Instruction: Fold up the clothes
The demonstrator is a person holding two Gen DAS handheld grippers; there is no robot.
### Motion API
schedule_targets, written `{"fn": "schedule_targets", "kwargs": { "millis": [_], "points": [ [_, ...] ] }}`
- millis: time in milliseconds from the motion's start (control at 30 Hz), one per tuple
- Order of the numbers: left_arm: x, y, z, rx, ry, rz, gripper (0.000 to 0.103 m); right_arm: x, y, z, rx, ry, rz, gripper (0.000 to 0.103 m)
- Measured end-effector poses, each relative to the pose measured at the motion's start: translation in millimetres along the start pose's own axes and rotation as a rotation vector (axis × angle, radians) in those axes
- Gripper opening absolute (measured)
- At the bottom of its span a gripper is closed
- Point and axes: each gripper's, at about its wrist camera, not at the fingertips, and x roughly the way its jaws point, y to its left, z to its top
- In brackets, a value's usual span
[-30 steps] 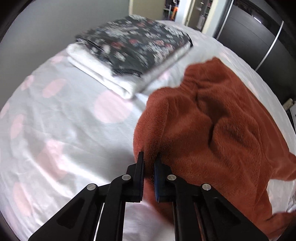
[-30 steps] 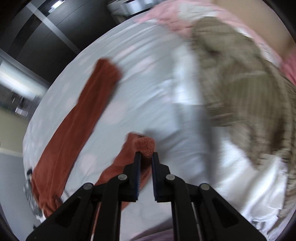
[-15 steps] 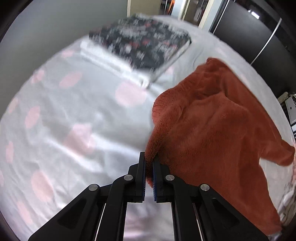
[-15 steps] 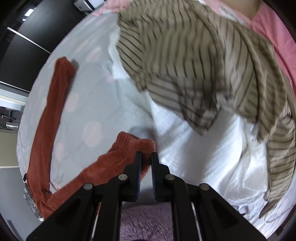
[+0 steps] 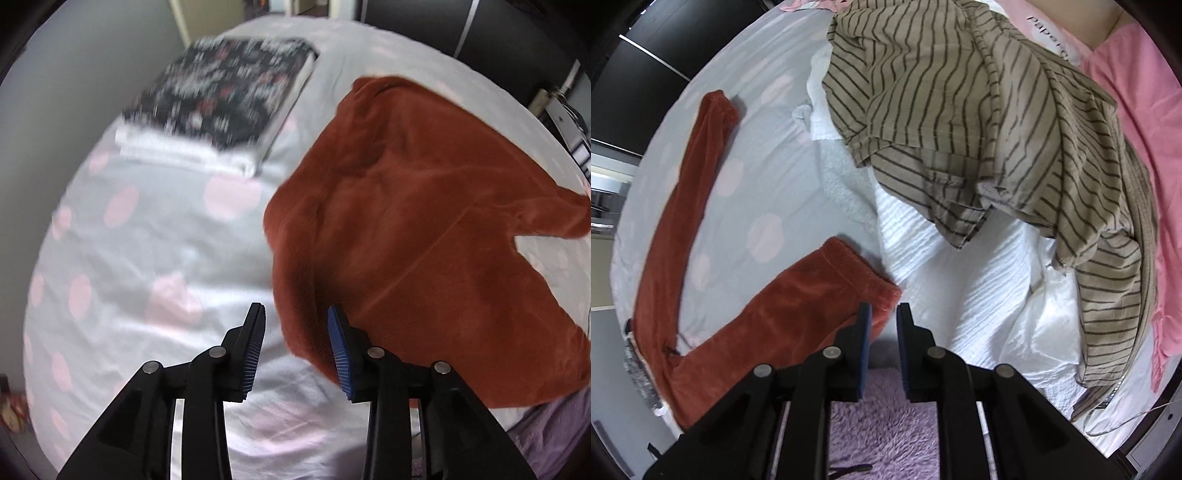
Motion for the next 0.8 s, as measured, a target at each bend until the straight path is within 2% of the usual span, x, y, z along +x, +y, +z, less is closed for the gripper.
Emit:
{"fn": "schedule_targets", "kwargs": {
  "millis": [200, 400, 567, 700, 800],
  "points": [
    [-20, -9, 25, 0.042, -0.049, 0.000, 0.038, 7, 20, 4, -0.017, 0.013, 0.052, 0.014],
    [-3, -11, 43, 0.023, -0.039, 0.001, 0.052, 24, 50, 7, -0.047, 0.031, 0.117, 0.014],
    [19, -9, 41, 0.036, 0.045, 0.046, 0.054, 38, 56, 13, -0.074, 0.053, 0.087, 0.015],
    [37, 7, 32, -0.014, 0.105, 0.051, 0.055, 50, 46, 17, -0.063, 0.075, 0.057, 0.023],
    [44, 15, 22, -0.042, 0.132, 0.051, 0.064, 59, 36, 20, -0.077, 0.103, 0.036, 0.026]
  ]
}}
